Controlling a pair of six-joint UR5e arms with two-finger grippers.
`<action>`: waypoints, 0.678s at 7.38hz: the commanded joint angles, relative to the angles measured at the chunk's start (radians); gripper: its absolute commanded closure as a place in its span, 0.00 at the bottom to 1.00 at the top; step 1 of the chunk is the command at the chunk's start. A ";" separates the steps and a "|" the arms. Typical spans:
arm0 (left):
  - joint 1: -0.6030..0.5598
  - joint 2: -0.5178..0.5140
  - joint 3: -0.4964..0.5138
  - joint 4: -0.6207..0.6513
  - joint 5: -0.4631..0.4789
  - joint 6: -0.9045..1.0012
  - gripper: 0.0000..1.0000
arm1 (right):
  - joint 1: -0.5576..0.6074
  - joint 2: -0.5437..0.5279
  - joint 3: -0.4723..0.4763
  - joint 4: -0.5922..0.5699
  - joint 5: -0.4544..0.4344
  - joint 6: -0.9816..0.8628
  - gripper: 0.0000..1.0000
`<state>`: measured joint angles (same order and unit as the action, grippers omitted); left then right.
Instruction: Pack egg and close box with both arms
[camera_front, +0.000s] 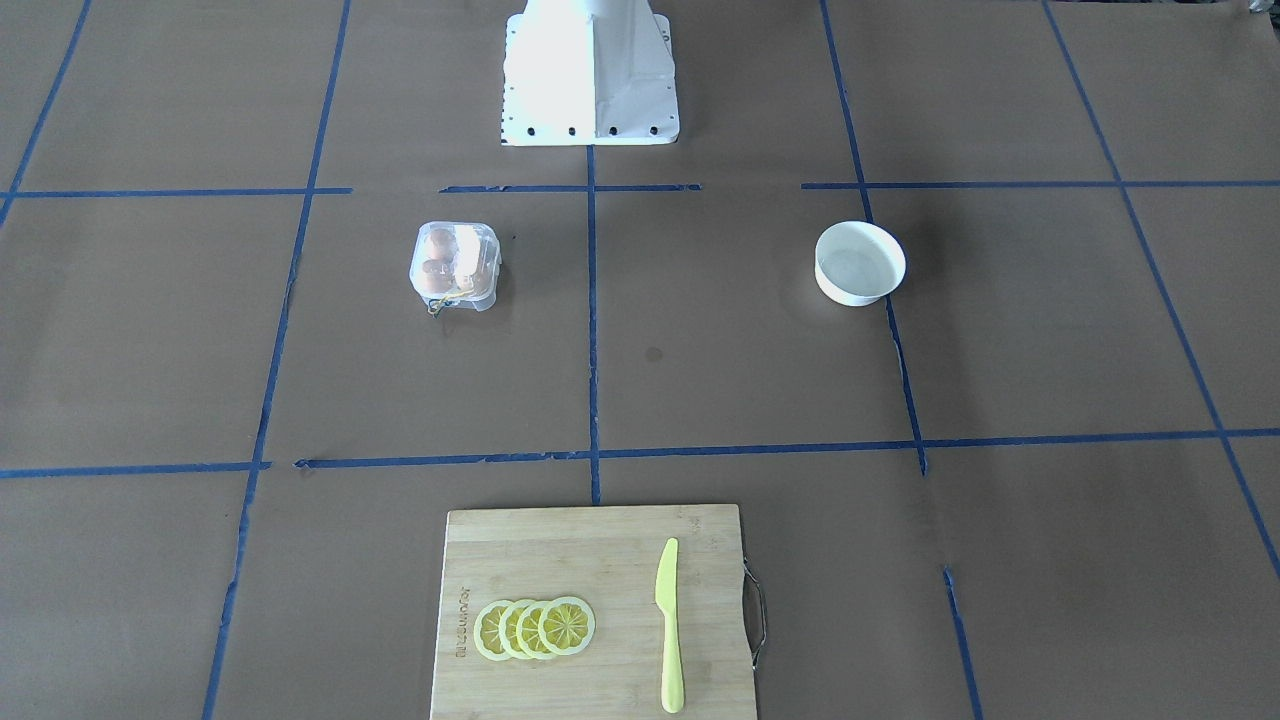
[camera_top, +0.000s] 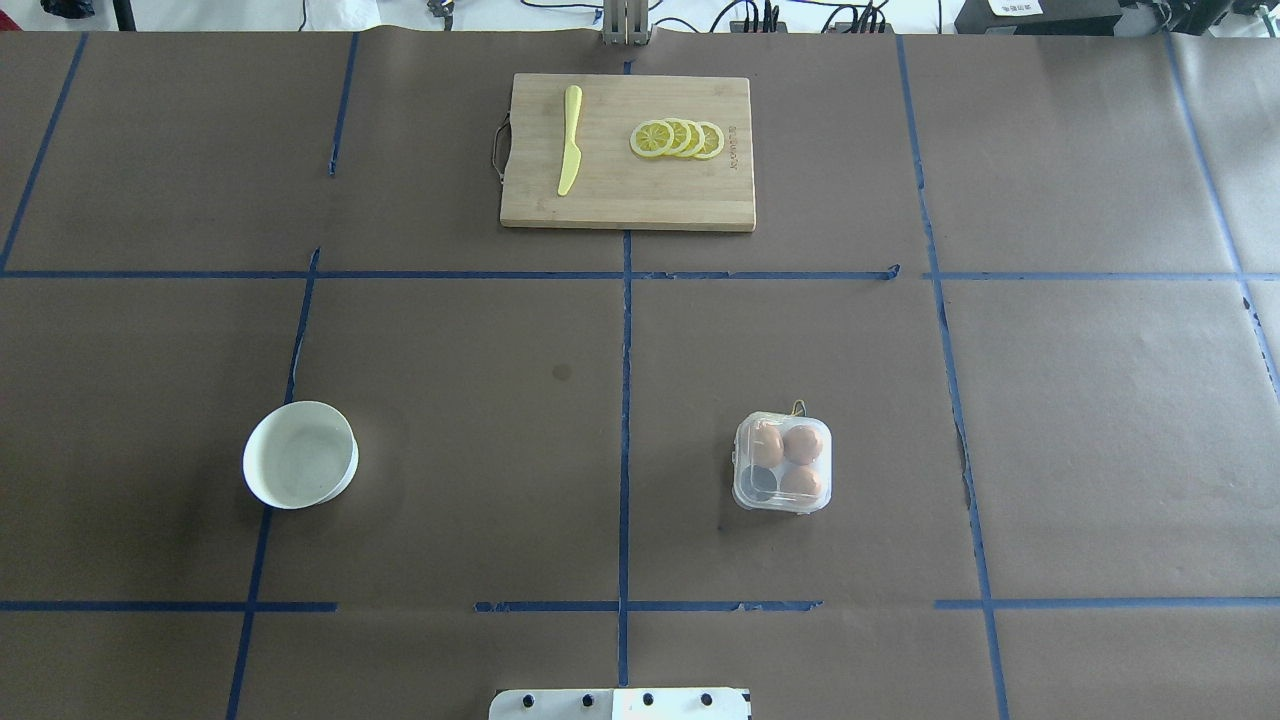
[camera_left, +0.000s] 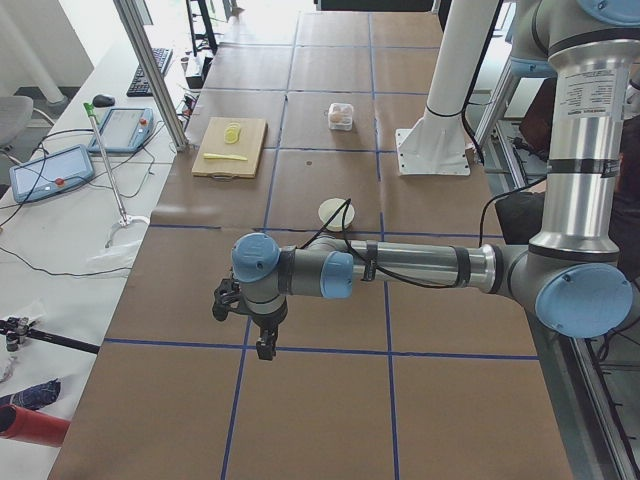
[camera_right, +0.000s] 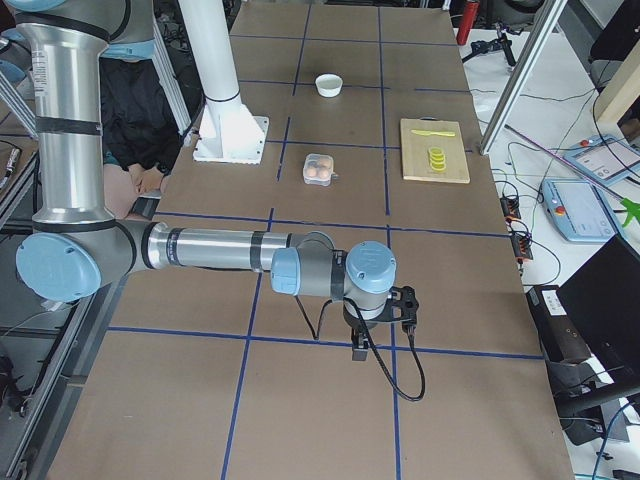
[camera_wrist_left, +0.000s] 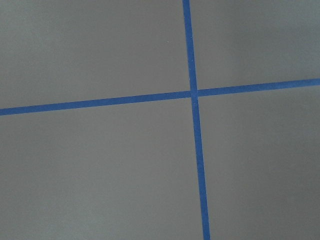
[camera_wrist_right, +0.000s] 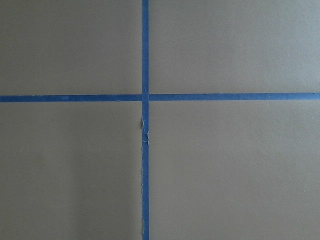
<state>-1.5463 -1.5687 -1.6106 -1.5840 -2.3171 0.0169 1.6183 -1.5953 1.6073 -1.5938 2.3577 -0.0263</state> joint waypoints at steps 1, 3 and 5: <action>0.000 -0.001 -0.008 -0.019 -0.001 -0.029 0.00 | 0.000 0.000 0.000 0.000 0.000 0.000 0.00; 0.000 -0.001 -0.009 -0.020 -0.001 -0.029 0.00 | 0.000 0.001 -0.003 0.000 0.000 -0.001 0.00; 0.000 -0.001 -0.008 -0.033 -0.001 -0.029 0.00 | 0.000 0.003 -0.004 0.000 0.000 -0.001 0.00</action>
<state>-1.5463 -1.5693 -1.6189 -1.6091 -2.3178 -0.0121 1.6184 -1.5931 1.6039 -1.5938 2.3577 -0.0274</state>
